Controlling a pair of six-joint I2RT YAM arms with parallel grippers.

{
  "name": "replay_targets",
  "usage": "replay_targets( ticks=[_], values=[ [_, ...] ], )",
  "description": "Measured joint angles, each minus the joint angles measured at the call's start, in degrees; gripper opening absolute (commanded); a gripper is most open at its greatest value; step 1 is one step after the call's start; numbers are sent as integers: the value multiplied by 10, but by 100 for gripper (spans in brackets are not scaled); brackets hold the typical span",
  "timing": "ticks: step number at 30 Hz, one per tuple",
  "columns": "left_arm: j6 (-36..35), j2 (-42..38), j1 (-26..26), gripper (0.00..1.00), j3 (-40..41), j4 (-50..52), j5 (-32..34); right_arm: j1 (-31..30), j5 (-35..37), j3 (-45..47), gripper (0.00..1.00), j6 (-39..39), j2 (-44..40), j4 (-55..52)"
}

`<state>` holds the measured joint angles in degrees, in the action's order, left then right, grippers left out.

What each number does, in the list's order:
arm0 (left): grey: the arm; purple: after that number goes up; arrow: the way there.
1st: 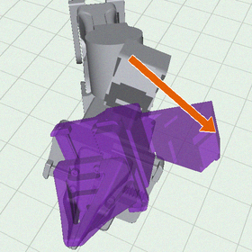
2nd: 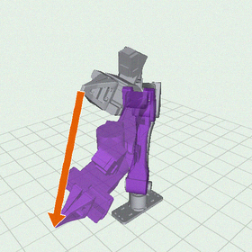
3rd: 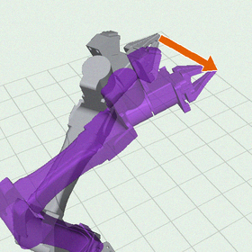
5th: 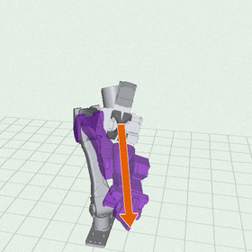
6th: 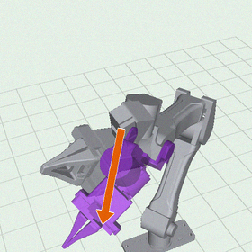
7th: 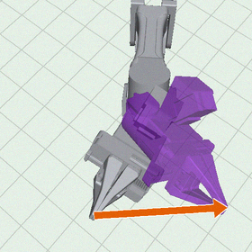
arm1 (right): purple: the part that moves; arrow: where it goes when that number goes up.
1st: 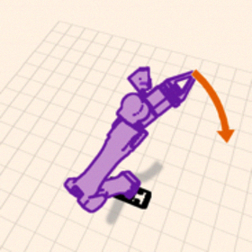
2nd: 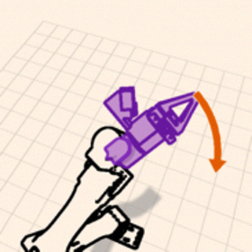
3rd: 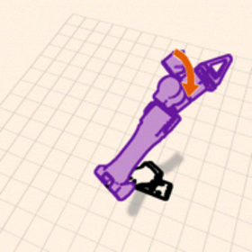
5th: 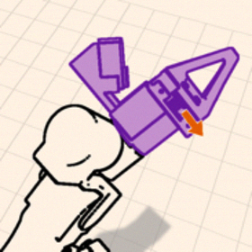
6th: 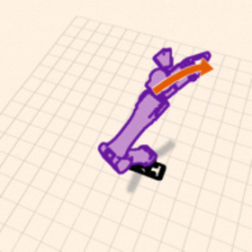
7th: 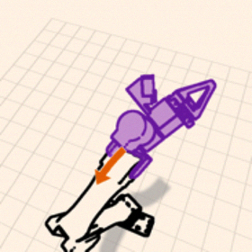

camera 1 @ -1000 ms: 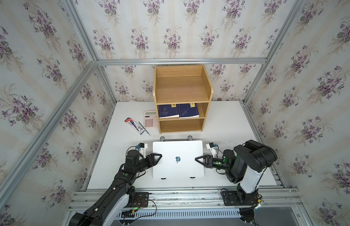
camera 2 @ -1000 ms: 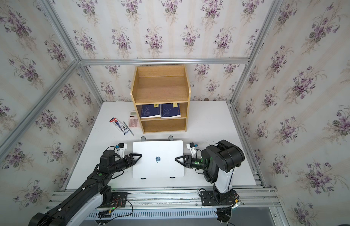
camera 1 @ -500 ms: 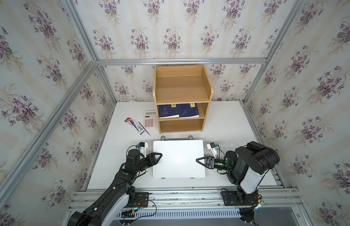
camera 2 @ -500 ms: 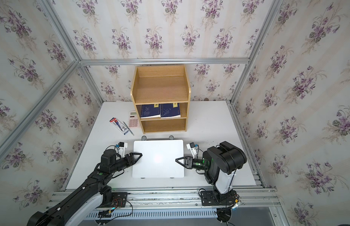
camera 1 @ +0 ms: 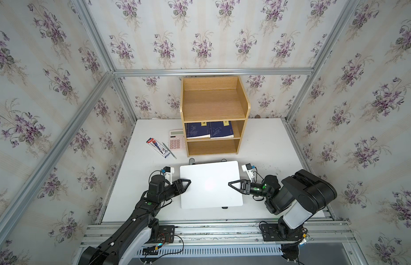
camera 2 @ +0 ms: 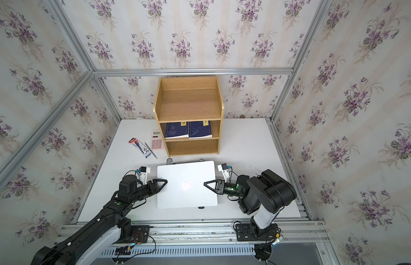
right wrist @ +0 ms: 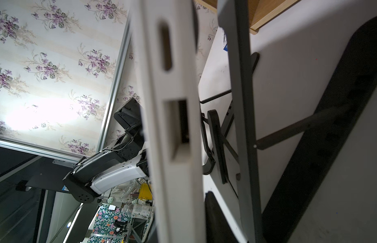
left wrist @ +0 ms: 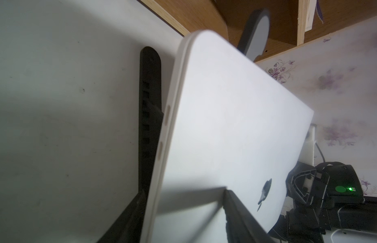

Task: Close the laptop lid and set it aside
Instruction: Pick up the laptop from the computer stand.

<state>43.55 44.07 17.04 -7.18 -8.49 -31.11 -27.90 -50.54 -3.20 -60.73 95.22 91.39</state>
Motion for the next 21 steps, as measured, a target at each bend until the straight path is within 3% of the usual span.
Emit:
replay_targets(
  ticks=[7,15,19,21],
  values=[
    [-5,-64,2,60,-30,77,15,-1,2,3,0,-29,-41,-25],
    [-42,-160,2,65,-137,216,54,-3,13,20,0,-114,-149,-35],
    [-69,-213,2,67,-198,285,88,-3,23,30,0,-160,-252,-58],
    [-78,-230,2,68,-223,311,99,-3,33,29,0,-172,-347,-90]
  ],
)
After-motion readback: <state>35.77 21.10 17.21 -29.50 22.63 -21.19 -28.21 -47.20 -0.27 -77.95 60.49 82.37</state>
